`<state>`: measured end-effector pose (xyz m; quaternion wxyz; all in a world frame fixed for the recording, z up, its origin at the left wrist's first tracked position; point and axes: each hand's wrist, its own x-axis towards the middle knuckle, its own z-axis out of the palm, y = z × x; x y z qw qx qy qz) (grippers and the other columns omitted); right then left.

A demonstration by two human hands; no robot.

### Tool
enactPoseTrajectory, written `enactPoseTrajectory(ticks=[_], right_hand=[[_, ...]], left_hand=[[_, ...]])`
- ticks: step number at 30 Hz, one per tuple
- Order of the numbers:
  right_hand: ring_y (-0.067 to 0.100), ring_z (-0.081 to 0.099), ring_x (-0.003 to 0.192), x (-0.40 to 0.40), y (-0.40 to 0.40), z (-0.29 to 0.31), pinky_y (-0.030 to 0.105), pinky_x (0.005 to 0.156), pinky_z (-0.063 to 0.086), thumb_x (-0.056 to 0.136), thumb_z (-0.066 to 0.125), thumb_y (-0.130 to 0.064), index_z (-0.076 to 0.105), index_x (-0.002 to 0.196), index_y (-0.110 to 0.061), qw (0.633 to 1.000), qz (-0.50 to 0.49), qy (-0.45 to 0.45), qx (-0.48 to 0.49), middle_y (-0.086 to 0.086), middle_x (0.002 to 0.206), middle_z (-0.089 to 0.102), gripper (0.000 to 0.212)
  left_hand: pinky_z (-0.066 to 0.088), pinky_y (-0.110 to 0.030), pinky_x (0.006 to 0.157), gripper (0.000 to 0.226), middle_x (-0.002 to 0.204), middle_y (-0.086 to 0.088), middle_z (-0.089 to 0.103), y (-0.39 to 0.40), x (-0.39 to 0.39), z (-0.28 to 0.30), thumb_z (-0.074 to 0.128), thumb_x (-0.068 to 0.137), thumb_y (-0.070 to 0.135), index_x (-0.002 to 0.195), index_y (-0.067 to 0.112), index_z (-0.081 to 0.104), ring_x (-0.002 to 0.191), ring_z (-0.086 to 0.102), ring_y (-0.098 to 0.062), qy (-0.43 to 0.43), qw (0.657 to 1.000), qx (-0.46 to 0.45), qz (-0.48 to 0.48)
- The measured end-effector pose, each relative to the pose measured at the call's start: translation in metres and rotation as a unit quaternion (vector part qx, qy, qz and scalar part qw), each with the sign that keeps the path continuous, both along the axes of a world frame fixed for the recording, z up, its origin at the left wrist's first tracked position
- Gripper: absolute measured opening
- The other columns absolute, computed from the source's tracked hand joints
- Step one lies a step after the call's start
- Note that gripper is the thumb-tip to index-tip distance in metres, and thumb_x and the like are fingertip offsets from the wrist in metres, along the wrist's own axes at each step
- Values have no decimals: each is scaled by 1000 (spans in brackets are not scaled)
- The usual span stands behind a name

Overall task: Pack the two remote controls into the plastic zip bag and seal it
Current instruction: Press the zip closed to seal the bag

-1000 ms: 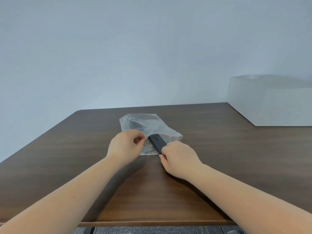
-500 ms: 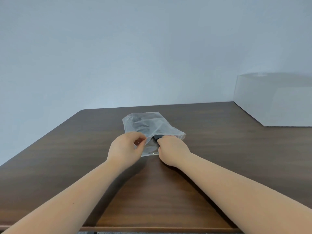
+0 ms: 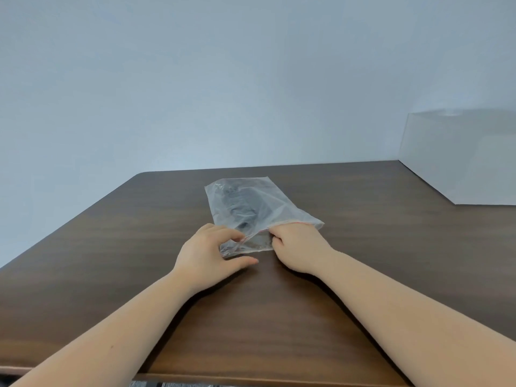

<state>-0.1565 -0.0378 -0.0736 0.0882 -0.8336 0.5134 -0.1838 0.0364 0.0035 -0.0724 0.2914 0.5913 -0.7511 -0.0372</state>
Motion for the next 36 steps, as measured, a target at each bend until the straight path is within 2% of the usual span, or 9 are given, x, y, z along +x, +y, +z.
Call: enactPoseTrajectory(ticks=[3, 6, 9, 12, 15, 20, 24, 31, 36], right_hand=[[21, 60, 89, -10, 14, 13, 32, 74, 50, 86, 44, -16, 69, 95, -17, 999, -13, -45, -26, -3, 88, 70, 27], [20, 59, 83, -9, 23, 22, 31, 71, 48, 86, 50, -14, 71, 94, -17, 980, -25, -134, -142, -4, 79, 68, 23], [20, 60, 89, -4, 18, 18, 33, 75, 52, 81, 57, -19, 69, 100, -16, 957, 28, -156, -244, -3, 88, 71, 22], [18, 55, 110, -5, 9, 12, 36, 90, 44, 81, 64, -36, 64, 116, -21, 968, 74, -86, -223, -5, 109, 67, 38], [15, 50, 121, -6, 5, 9, 38, 97, 37, 80, 67, -42, 63, 118, -24, 976, 76, -63, -192, -8, 115, 68, 42], [17, 57, 110, -2, -2, 3, 35, 90, 34, 80, 69, -39, 73, 103, -23, 974, 54, -83, -202, -6, 99, 74, 29], [17, 60, 100, 9, 0, 5, 35, 85, 31, 84, 66, -34, 76, 86, -26, 977, 56, -76, -191, -6, 83, 75, 14], [9, 56, 99, 5, -3, 6, 34, 87, 29, 90, 59, -37, 75, 90, -33, 985, 46, -100, -133, -9, 87, 72, 17], [11, 58, 96, 17, 2, 10, 38, 89, 35, 88, 60, -39, 74, 93, -32, 981, 65, -112, -146, -9, 86, 73, 17]], left_hand=[[50, -31, 75, 28, 91, 24, 60, 0, 2, -1, 69, 70, 35, 98, 31, 66, 90, 50, -7, -12, 1000, -18, 5], [50, -31, 73, 21, 88, 13, 65, -2, 4, -4, 59, 78, 11, 93, 21, 68, 81, 57, -13, 8, 997, -77, 21], [55, -31, 66, 15, 80, 5, 71, -1, 4, -4, 56, 78, 23, 85, 22, 68, 72, 60, -12, 29, 992, -119, 22], [53, -28, 62, 20, 72, 5, 71, 0, 2, -3, 50, 79, 39, 79, 27, 66, 65, 61, -13, 19, 991, -127, 33], [50, -22, 67, 5, 71, 14, 70, -2, 3, -2, 65, 81, 28, 79, 26, 69, 70, 62, -10, 77, 991, -103, 38], [45, -9, 68, 8, 71, 41, 61, -5, 4, -3, 72, 76, 16, 74, 23, 69, 76, 62, -5, 131, 987, -88, 9], [45, -2, 71, 9, 65, 29, 66, -3, 3, -2, 74, 74, 13, 76, 21, 72, 76, 63, 5, 149, 986, -75, -8], [42, 1, 71, 5, 73, 24, 65, 2, 11, 3, 72, 76, 17, 77, 21, 75, 78, 60, 13, 170, 981, -83, 32], [43, -3, 67, 6, 70, 22, 64, -1, 9, 3, 70, 77, 17, 75, 20, 74, 83, 61, -2, 156, 983, -89, 33]])
